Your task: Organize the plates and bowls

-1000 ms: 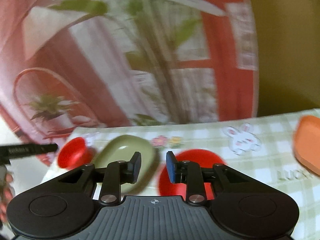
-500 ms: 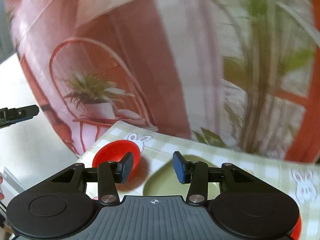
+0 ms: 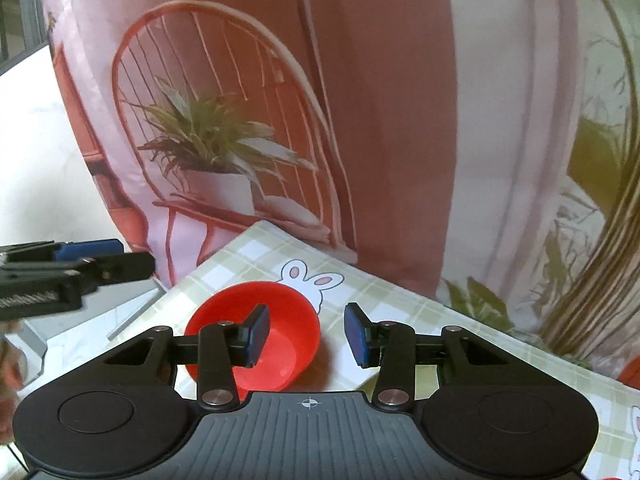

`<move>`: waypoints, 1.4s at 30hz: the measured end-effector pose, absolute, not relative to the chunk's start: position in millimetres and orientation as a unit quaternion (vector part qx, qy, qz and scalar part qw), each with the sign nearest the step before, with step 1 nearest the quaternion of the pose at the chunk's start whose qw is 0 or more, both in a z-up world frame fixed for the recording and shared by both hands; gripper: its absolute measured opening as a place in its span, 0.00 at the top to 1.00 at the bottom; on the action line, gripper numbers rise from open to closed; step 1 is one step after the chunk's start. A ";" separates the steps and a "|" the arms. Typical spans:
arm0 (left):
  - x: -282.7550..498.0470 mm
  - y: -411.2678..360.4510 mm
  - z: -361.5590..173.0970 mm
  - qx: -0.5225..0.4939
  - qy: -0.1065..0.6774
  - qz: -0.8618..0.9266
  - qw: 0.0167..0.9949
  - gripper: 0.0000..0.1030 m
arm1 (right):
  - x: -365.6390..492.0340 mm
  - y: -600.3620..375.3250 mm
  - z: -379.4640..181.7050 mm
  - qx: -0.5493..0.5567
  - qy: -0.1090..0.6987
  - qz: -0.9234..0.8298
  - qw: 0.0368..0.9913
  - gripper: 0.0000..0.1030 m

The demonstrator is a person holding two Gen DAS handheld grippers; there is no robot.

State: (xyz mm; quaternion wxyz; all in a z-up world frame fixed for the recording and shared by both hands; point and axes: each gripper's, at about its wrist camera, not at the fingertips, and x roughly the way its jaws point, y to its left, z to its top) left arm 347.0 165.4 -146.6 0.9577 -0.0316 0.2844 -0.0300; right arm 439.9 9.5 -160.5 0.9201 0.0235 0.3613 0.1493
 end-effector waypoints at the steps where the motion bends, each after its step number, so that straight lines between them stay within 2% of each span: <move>1: 350.8 162.3 -149.9 -0.027 0.287 -0.024 0.957 0.42 | 441.6 11.1 -162.4 0.019 0.361 0.150 0.920 0.62; 3: 354.1 161.3 -154.5 -0.034 0.290 -0.015 0.956 0.28 | 445.8 15.5 -165.9 0.008 0.365 0.149 0.919 0.62; 4: 354.8 162.5 -156.7 -0.042 0.288 -0.013 0.957 0.16 | 447.0 17.3 -167.5 0.002 0.367 0.148 0.919 0.62; 5: 355.2 162.8 -158.0 -0.050 0.286 -0.018 0.957 0.12 | 447.7 18.3 -169.1 -0.002 0.368 0.147 0.918 0.62; 12: 366.0 154.2 -173.3 -0.020 0.309 -0.017 0.951 0.13 | 452.9 26.7 -186.3 -0.016 0.398 0.146 0.906 0.62; 16: 370.6 158.0 -181.1 -0.044 0.320 -0.019 0.946 0.26 | 455.0 30.0 -193.3 -0.017 0.407 0.128 0.904 0.62; 21: 373.8 154.4 -191.7 -0.043 0.326 -0.013 0.944 0.31 | 459.5 29.5 -201.3 -0.020 0.419 0.117 0.900 0.66; 24: 375.8 155.3 -199.0 -0.052 0.331 -0.015 0.942 0.32 | 462.8 28.1 -205.1 -0.012 0.425 0.113 0.898 0.71; 28: 379.5 157.5 -207.1 -0.069 0.343 -0.016 0.937 0.46 | 464.6 31.7 -211.3 -0.009 0.436 0.116 0.892 0.80; 30: 380.3 159.5 -210.6 -0.081 0.348 -0.021 0.934 0.49 | 464.4 34.2 -213.5 -0.007 0.440 0.119 0.890 0.83; 31: 380.4 160.6 -212.7 -0.087 0.350 -0.023 0.932 0.55 | 463.9 35.5 -214.2 -0.008 0.441 0.118 0.890 0.85; 32: 380.5 161.0 -214.7 -0.090 0.352 -0.024 0.931 0.67 | 463.2 36.2 -214.5 -0.007 0.440 0.116 0.891 0.86; 33: 380.3 161.0 -216.8 -0.089 0.354 -0.023 0.931 0.74 | 462.2 36.3 -214.6 -0.003 0.439 0.114 0.891 0.87; 37: 373.5 157.2 -217.8 -0.081 0.348 -0.021 0.934 0.91 | 456.4 40.1 -210.4 0.009 0.436 0.120 0.892 0.89; 42: 360.0 161.1 -210.2 -0.117 0.351 -0.006 0.929 0.92 | 442.8 42.8 -200.6 0.021 0.439 0.123 0.890 0.90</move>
